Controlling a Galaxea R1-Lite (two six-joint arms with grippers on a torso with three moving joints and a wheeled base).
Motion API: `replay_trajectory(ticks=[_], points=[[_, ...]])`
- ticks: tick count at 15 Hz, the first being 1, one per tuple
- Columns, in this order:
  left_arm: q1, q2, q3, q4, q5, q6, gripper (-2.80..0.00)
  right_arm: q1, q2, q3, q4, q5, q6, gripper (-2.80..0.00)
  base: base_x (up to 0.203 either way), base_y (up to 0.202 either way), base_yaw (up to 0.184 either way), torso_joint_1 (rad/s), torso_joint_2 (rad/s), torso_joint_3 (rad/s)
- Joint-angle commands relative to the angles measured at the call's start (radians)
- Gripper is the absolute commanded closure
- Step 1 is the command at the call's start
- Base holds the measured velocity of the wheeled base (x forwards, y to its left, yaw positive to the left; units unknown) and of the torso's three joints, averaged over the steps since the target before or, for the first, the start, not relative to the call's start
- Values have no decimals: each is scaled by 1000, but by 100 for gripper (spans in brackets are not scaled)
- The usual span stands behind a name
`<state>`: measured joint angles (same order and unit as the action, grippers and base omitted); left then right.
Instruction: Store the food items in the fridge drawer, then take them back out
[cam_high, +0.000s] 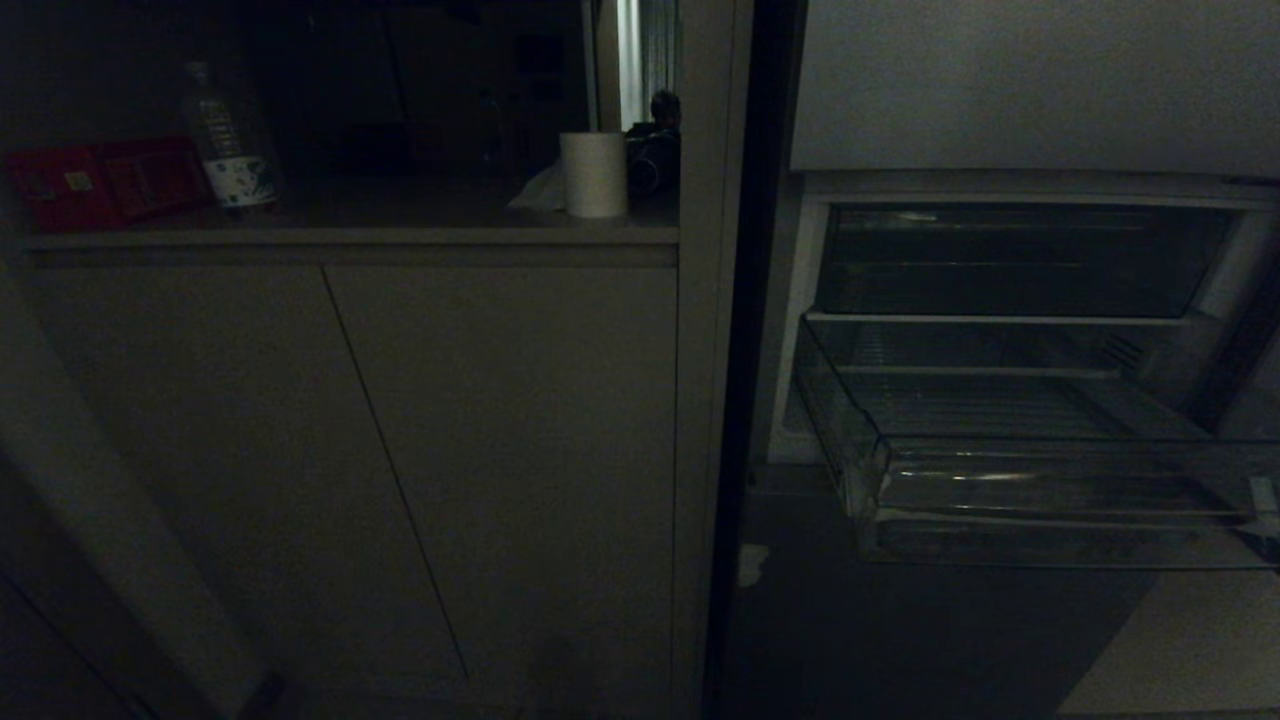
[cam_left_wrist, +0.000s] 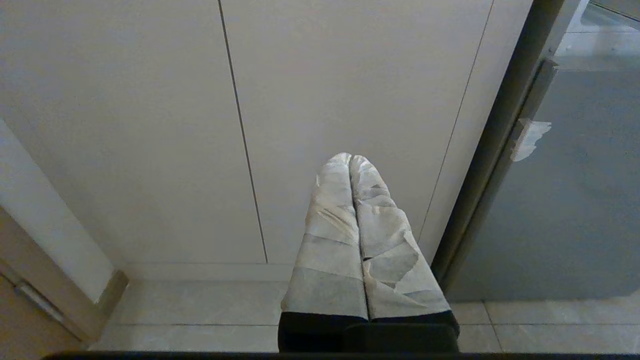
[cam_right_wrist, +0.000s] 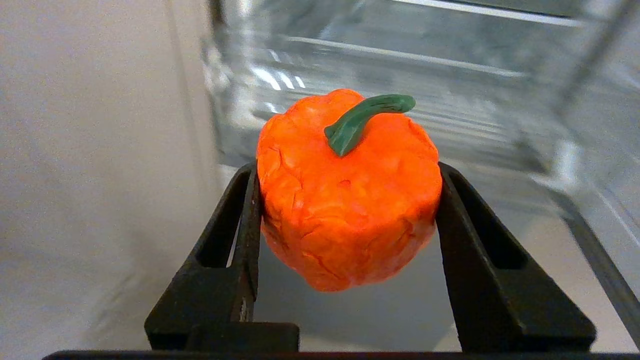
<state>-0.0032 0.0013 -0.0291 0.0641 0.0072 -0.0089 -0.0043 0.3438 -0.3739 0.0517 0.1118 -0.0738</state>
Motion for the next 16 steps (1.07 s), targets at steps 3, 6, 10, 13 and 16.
replay_trajectory(ticks=[3, 6, 10, 13, 16], points=[[0, 0, 0, 0, 0, 0, 0, 1, 680, -326, -55, 70, 37, 0, 0, 0, 0, 0, 0, 0], [0, 0, 0, 0, 0, 0, 0, 1, 1018, -565, -107, 92, 71, 0, 0, 0, 0, 0, 0, 0], [0, 0, 0, 0, 0, 0, 0, 1, 1327, -810, -136, 59, 101, 0, 0, 0, 0, 0, 0, 0], [0, 0, 2, 0, 0, 0, 0, 0, 1444, -874, -146, 18, 111, 0, 0, 0, 0, 0, 0, 0], [0, 0, 0, 0, 0, 0, 0, -6, 1525, -888, -192, 10, 116, 0, 0, 0, 0, 0, 0, 0]])
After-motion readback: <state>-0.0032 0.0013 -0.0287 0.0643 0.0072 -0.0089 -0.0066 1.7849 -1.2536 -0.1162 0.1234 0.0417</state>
